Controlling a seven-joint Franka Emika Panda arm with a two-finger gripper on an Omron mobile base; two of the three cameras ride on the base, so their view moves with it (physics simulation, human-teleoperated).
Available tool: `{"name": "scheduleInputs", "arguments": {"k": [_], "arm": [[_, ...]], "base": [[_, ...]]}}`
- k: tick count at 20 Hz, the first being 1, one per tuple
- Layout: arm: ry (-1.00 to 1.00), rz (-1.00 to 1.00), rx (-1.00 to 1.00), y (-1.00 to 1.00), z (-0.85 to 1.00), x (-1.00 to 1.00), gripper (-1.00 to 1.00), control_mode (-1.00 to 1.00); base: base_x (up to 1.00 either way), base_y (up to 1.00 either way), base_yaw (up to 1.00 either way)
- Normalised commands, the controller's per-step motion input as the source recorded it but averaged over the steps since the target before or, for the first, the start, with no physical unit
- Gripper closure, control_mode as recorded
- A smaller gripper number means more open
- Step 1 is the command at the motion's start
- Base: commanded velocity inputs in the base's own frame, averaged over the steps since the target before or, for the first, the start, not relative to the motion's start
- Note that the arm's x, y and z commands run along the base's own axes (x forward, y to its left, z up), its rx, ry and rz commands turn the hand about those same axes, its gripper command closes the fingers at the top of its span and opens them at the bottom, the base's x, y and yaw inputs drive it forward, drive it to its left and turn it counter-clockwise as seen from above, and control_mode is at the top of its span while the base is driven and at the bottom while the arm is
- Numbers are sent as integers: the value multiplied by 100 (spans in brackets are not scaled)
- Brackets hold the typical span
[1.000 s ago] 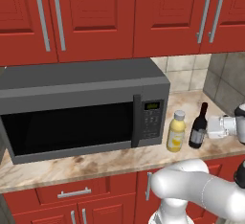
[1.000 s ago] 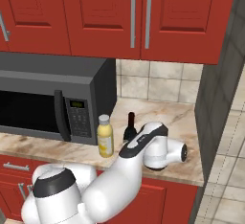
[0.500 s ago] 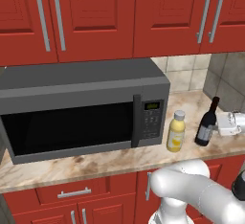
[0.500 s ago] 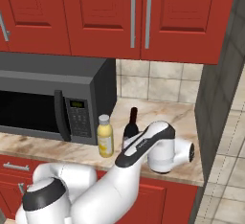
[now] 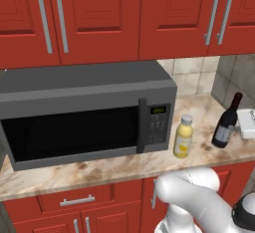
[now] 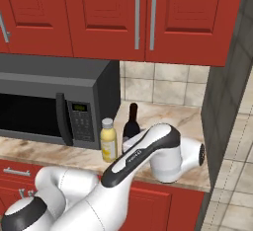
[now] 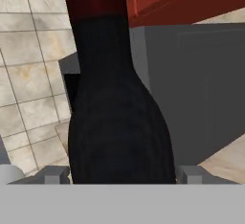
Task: There is a wine glass and glass cup on the dining counter. Place the wine bottle next to the wine glass and the juice bottle next to the glass cup.
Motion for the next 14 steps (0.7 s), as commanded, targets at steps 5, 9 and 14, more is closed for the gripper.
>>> {"name": "scheduleInputs", "arguments": {"k": [5,9,14], "arm": [[-5,0,-1,27,44,-51,100,-100],[0,0,-4,32,42,-47,100,-100],[0,0,-1,26,38,-44,100,-100]], "base": [[0,0,0],[0,0,0],[0,0,0]]}}
